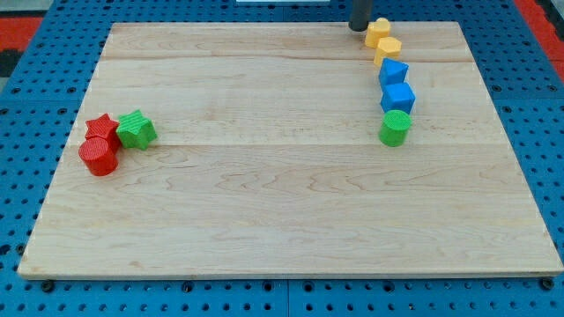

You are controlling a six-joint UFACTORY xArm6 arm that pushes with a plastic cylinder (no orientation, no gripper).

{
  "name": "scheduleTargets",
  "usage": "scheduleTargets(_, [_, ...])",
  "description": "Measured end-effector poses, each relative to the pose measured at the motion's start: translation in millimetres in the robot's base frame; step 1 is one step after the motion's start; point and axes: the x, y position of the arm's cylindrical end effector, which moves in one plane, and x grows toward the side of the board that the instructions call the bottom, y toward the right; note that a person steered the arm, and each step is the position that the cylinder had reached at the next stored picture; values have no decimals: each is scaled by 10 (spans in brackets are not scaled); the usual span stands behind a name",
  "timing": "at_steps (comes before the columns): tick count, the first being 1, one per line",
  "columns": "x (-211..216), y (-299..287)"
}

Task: Keep red circle below green circle

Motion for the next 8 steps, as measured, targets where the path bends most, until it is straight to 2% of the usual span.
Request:
scheduleTargets(2, [236, 72])
scheduleTargets(3, [196, -386])
scheduleTargets(4, [213, -1332])
scheduleTargets(5, [362, -2547])
scheduleTargets(7, [1407, -3905])
scheduleTargets(8, [1964, -4149])
